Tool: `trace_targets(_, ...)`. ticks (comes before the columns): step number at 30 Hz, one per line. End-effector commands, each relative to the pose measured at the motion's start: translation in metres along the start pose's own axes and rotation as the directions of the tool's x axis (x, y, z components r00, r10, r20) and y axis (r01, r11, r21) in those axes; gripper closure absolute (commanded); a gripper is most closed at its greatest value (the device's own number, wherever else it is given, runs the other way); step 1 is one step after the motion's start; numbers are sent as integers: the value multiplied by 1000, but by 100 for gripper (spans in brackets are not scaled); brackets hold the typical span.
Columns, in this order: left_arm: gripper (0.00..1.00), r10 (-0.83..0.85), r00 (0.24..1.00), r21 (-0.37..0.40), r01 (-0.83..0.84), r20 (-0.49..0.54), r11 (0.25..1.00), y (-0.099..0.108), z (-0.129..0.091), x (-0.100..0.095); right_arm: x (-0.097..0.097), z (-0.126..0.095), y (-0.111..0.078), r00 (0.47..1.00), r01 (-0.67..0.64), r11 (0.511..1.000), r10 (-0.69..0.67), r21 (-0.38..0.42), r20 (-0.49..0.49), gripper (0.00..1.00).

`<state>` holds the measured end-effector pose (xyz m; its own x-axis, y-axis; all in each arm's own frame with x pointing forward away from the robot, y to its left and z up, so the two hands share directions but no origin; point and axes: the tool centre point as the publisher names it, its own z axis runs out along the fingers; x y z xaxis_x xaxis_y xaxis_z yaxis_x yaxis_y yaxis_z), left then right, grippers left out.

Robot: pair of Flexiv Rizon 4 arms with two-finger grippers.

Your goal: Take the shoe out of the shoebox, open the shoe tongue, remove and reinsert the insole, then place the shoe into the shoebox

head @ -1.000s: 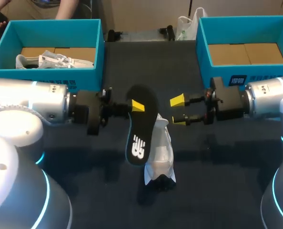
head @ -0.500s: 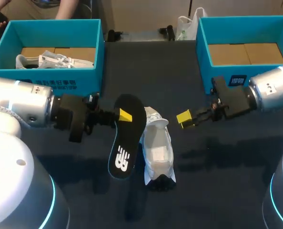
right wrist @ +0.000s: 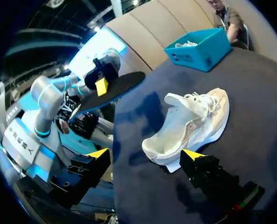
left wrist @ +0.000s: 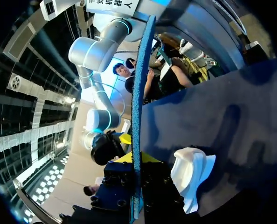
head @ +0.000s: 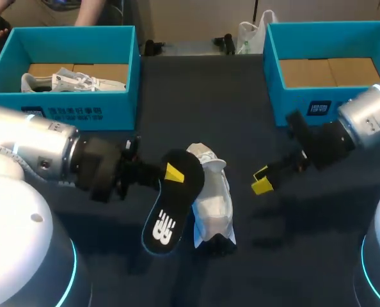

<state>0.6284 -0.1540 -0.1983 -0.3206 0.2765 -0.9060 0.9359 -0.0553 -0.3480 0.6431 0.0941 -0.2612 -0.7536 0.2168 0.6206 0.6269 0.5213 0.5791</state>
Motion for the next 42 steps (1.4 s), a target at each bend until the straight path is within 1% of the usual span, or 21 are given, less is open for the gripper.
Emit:
trace_targets(1, 100, 2, 1000, -7, -2, 1, 1000, -7, -8, 1, 9, -4, 2, 1000, 0, 1000, 0, 7, 21, 0)
trace_targets(7, 100, 2, 1000, -7, -2, 1, 1000, -7, -8, 1, 9, -4, 2, 1000, 0, 1000, 0, 7, 21, 0)
trace_targets(9, 100, -67, 997, 18, 67, 37, 998, -11, -3, 4, 6, 2, 1, 996, 9, 997, -15, 77, 83, 0)
trace_targets(10, 100, -93, 994, 23, 92, 49, 995, -13, -1, 8, 3, 6, -3, 995, 17, 995, -26, 101, 92, 0)
trace_targets(11, 100, -135, 989, 38, 133, 61, 990, -16, 1, 11, 2, 9, -8, 995, 27, 995, -36, 94, 92, 0)
trace_targets(12, 100, -168, 983, 51, 165, 69, 985, -19, 4, 16, 0, 14, -16, 993, 48, 993, -59, 107, 101, 0)
trace_targets(13, 100, -184, 980, 60, 180, 76, 982, -21, 4, 18, 0, 17, -20, 993, 48, 993, -59, 106, 101, 0)
trace_targets(15, 100, -234, 968, 85, 226, 91, 970, -28, 6, 21, -3, 25, -32, 989, 29, 989, -49, 145, 138, 0)
trace_targets(16, 100, -250, 964, 97, 241, 96, 966, -30, 6, 22, -4, 27, -35, 989, 24, 990, -44, 141, 140, 0)
trace_targets(18, 100, -280, 952, 115, 266, 122, 957, -36, 6, 24, -5, 33, -46, 981, 60, 991, -81, 122, 176, 0)
trace_targets(19, 100, -292, 946, 128, 276, 140, 953, -38, 7, 25, -4, 34, -47, 980, 60, 991, -81, 119, 184, 0)
trace_targets(21, 100, -340, 923, 156, 314, 178, 936, -41, 9, 31, -6, 41, -54, 976, 58, 988, -86, 141, 199, 0)
trace_targets(23, 100, -362, 914, 153, 337, 184, 929, -42, 11, 37, -4, 47, -57, 973, 87, 985, -116, 150, 198, 0)
trace_targets(33, 100, -362, 914, 153, 337, 184, 929, -42, 11, 37, -4, 47, -57, 973, 87, 985, -116, 150, 198, 0)
trace_targets(34, 100, -372, 911, 158, 347, 178, 925, -42, 15, 38, -4, 47, -57, 973, 87, 985, -116, 150, 198, 0)
trace_targets(35, 100, -379, 907, 155, 354, 184, 922, -43, 18, 41, -6, 48, -54, 963, 150, 973, -184, 177, 195, 0)
trace_targets(37, 100, -384, 908, 159, 359, 170, 920, -44, 21, 44, -10, 50, -48, 938, 198, 946, -259, 256, 229, 0)
trace_targets(38, 100, -384, 907, 157, 360, 170, 920, -45, 22, 45, -12, 50, -46, 925, 231, 933, -299, 276, 235, 0)
trace_targets(39, 100, -388, 906, 157, 364, 168, 918, -46, 23, 47, -14, 50, -45, 911, 252, 922, -329, 294, 249, 0)
trace_targets(40, 100, -395, 903, 152, 372, 171, 916, -46, 24, 48, -17, 50, -43, 896, 265, 905, -359, 331, 263, 0)
trace_targets(42, 100, -425, 889, 153, 402, 172, 903, -46, 26, 50, -23, 48, -40, 877, 263, 887, -384, 378, 289, 0)
